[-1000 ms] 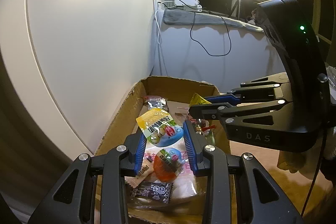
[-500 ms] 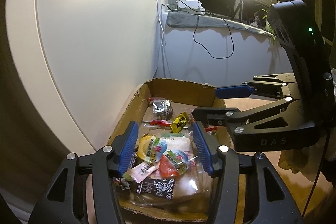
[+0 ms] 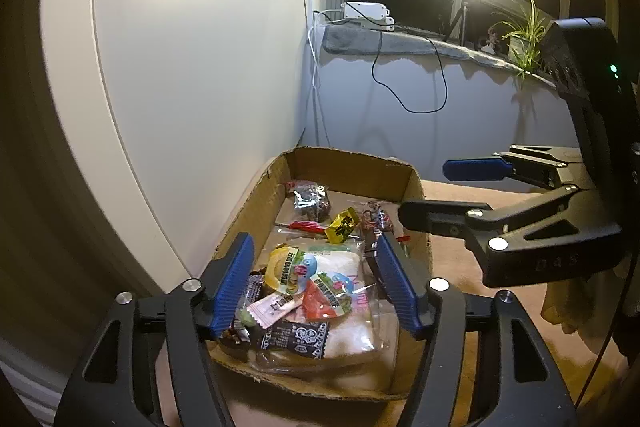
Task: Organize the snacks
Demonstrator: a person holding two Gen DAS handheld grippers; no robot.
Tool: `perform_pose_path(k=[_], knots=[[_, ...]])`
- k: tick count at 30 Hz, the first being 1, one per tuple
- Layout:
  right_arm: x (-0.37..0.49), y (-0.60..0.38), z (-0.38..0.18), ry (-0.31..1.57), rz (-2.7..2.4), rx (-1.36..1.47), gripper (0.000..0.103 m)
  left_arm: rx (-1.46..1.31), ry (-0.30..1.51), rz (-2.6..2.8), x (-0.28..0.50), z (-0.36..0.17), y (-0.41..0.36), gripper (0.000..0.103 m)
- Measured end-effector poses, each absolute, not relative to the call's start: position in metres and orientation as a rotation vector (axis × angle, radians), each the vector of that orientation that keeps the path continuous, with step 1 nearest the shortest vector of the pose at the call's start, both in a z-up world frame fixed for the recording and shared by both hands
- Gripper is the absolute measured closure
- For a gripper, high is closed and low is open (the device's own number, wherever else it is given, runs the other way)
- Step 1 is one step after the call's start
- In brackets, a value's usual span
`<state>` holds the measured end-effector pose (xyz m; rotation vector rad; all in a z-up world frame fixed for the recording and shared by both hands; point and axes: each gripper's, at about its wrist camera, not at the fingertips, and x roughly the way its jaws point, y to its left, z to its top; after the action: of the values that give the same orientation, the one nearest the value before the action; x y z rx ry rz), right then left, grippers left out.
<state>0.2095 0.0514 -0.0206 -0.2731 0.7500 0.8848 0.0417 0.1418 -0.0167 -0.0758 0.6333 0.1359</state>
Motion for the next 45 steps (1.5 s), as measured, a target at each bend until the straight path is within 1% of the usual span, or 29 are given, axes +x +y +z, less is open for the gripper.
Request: perform_pose_path(k=[7, 9, 11, 15, 20, 22, 29, 45], knots=[[0.188, 0.031, -0.011, 0.709, 0.850, -0.264, 0.022, -0.081, 0.623, 0.138, 0.029, -0.010, 0.133, 0.034], [0.182, 0.024, -0.008, 0.700, 0.843, -0.254, 0.019, -0.084, 0.618, 0.142, 0.024, -0.008, 0.130, 0.032], [0.175, 0.017, -0.005, 0.684, 0.828, -0.243, 0.014, -0.087, 0.613, 0.144, 0.018, -0.006, 0.127, 0.032], [0.163, 0.004, 0.001, 0.659, 0.803, -0.222, 0.013, -0.079, 0.599, 0.157, 0.007, -0.001, 0.121, 0.028], [0.144, -0.011, 0.006, 0.613, 0.751, -0.229, 0.003, -0.078, 0.580, 0.164, -0.004, 0.003, 0.111, 0.024], [0.136, -0.016, 0.007, 0.597, 0.741, -0.234, 0.002, -0.078, 0.578, 0.164, -0.008, 0.003, 0.107, 0.023], [0.122, -0.032, 0.009, 0.580, 0.725, -0.208, 0.001, -0.091, 0.570, 0.176, -0.019, 0.004, 0.102, 0.023], [0.101, -0.043, 0.013, 0.554, 0.717, -0.215, 0.000, -0.084, 0.566, 0.173, -0.030, 0.001, 0.095, 0.023]])
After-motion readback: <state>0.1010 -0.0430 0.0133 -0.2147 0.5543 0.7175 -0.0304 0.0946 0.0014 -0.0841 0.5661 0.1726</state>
